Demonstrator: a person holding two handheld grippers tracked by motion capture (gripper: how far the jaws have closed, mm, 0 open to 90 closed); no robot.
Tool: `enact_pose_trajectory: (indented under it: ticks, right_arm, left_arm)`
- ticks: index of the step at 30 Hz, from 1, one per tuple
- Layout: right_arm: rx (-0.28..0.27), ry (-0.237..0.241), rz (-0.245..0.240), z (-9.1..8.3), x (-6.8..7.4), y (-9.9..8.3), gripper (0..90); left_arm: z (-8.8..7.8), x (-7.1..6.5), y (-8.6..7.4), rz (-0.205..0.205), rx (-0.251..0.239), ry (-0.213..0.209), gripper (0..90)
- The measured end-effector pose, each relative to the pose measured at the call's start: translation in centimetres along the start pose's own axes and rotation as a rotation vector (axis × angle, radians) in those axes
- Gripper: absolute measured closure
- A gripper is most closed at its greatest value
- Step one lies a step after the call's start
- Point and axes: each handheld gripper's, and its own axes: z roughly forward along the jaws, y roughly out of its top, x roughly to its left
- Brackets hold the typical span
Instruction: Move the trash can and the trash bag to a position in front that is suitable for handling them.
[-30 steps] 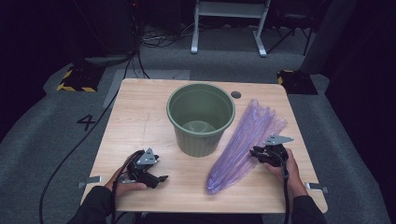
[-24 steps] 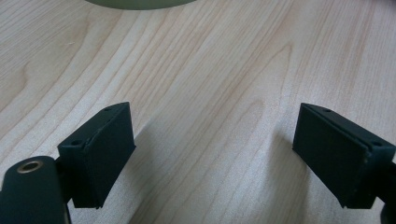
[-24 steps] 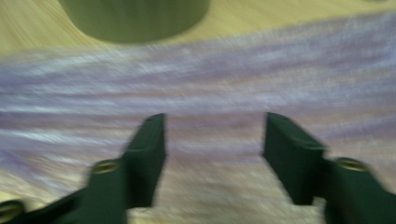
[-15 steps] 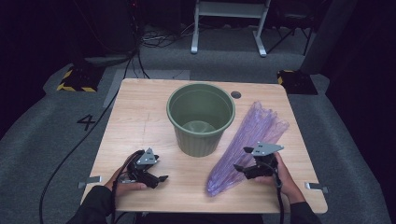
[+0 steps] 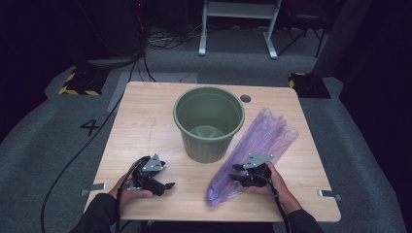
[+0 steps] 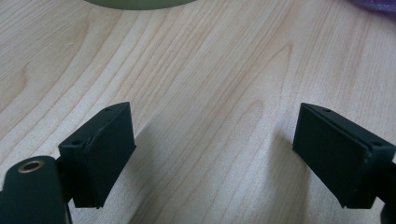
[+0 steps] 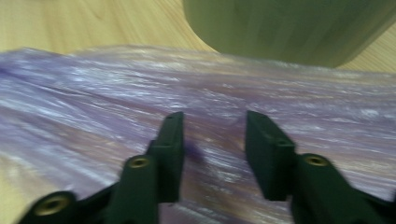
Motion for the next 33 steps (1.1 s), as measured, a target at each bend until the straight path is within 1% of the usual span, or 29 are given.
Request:
enact_pose_trajectory:
  ticks: [2, 3, 5, 6, 7, 8, 9, 10, 11, 12, 13, 14, 15, 16, 17, 18, 20, 21, 22, 23, 24, 25, 26, 27, 28, 29, 30, 31, 33]
  right_arm:
    - [0.0, -0.013, 0.01, 0.2, 0.0, 0.1, 67.5]
    - [-0.002, -0.03, 0.01, 0.3, 0.0, 0.2, 70.3]
    - [-0.005, -0.064, 0.035, 0.5, -0.2, 0.3, 73.3]
    - [-0.012, -0.1, 0.057, 0.7, -0.5, 0.3, 75.5]
    - [-0.012, -0.1, 0.057, 0.7, -0.5, 0.3, 75.5]
    - [-0.014, -0.119, 0.065, 0.7, -0.5, 0.3, 76.4]
    - [-0.013, -0.169, 0.086, 0.9, -0.9, 0.5, 76.4]
    - [-0.013, -0.169, 0.086, 0.9, -0.9, 0.5, 76.4]
    - [-0.013, -0.182, 0.093, 1.0, -1.0, 0.5, 76.3]
    - [-0.014, -0.205, 0.12, 1.2, -1.3, 0.7, 71.0]
    - [-0.014, -0.205, 0.12, 1.2, -1.3, 0.7, 71.0]
    - [-0.014, -0.211, 0.13, 1.2, -1.4, 0.7, 66.4]
    - [-0.011, -0.213, 0.141, 1.2, -1.6, 0.8, 59.1]
    - [-0.015, -0.21, 0.149, 1.1, -1.7, 0.8, 55.8]
    - [-0.028, -0.213, 0.147, 0.4, -1.6, 1.0, 46.4]
    - [-0.028, -0.213, 0.147, 0.4, -1.6, 1.0, 46.4]
    - [-0.045, -0.25, 0.129, -0.7, -1.6, 1.2, 40.2]
    - [-0.058, -0.265, 0.128, -1.3, -1.6, 1.2, 37.0]
    - [-0.079, -0.291, 0.139, -2.4, -1.9, 1.0, 32.8]
    - [-0.079, -0.291, 0.139, -2.4, -1.9, 1.0, 32.8]
    - [-0.077, -0.307, 0.144, -2.8, -2.1, 0.8, 32.4]
    - [-0.075, -0.339, 0.157, -3.3, -2.6, 0.5, 30.6]
    - [-0.056, -0.396, 0.16, -3.9, -3.4, -0.1, 27.7]
    - [-0.056, -0.404, 0.171, -4.1, -3.7, -0.3, 27.1]
    - [-0.056, -0.404, 0.171, -4.1, -3.7, -0.3, 27.1]
    - [-0.059, -0.391, 0.193, -4.3, -4.2, -0.5, 25.1]
    - [-0.057, -0.383, 0.205, -4.5, -4.7, -0.8, 23.6]
    - [-0.054, -0.389, 0.205, -4.5, -4.9, -0.9, 22.5]
    - [-0.043, -0.367, 0.199, -4.1, -5.6, -1.4, 19.5]
  left_arm:
    - [0.0, 0.0, 0.0, 0.0, 0.0, 0.0, 12.2]
    - [0.0, 0.0, 0.0, 0.0, 0.0, 0.0, 12.2]
    - [0.0, 0.0, 0.0, 0.0, 0.0, 0.0, 12.2]
    - [0.0, 0.0, 0.0, 0.0, 0.0, 0.0, 12.2]
    - [0.0, 0.0, 0.0, 0.0, 0.0, 0.0, 12.2]
    - [0.0, 0.0, 0.0, 0.0, 0.0, 0.0, 12.2]
    - [0.0, 0.0, 0.0, 0.0, 0.0, 0.0, 12.2]
    - [0.0, 0.0, 0.0, 0.0, 0.0, 0.0, 12.2]
    - [0.0, 0.0, 0.0, 0.0, 0.0, 0.0, 12.2]
    - [0.0, 0.0, 0.0, 0.0, 0.0, 0.0, 12.2]
    - [0.0, 0.0, 0.0, 0.0, 0.0, 0.0, 12.2]
    - [0.0, 0.0, 0.0, 0.0, 0.0, 0.0, 12.2]
    - [0.0, 0.0, 0.0, 0.0, 0.0, 0.0, 12.2]
    - [0.0, 0.0, 0.0, 0.0, 0.0, -0.001, 12.2]
    - [0.0, 0.0, 0.0, 0.0, 0.0, -0.001, 12.3]
    - [0.0, 0.0, 0.0, 0.0, 0.0, -0.001, 12.3]
    - [0.0, 0.0, 0.0, 0.0, -0.001, -0.002, 12.4]
    - [0.0, 0.0, 0.0, 0.0, -0.001, -0.001, 12.4]
    - [0.0, 0.0, 0.0, 0.0, -0.001, -0.001, 12.4]
    - [0.0, 0.0, 0.0, 0.0, -0.001, -0.001, 12.4]
    - [0.0, 0.0, 0.0, 0.0, -0.001, -0.001, 12.4]
    - [0.0, 0.0, 0.0, 0.0, -0.001, -0.001, 12.4]
    - [0.0, 0.0, 0.0, 0.0, -0.001, -0.001, 12.4]
    - [0.0, 0.0, 0.0, 0.0, -0.001, -0.001, 12.4]
    - [0.0, 0.0, 0.0, 0.0, -0.001, -0.001, 12.4]
    - [0.0, 0.0, 0.0, 0.0, -0.001, -0.001, 12.5]
    - [0.0, 0.0, 0.0, 0.0, -0.001, -0.001, 12.5]
    - [0.0, 0.0, 0.0, 0.0, -0.001, -0.001, 12.4]
    - [0.0, 0.0, 0.0, 0.0, -0.001, -0.001, 12.5]
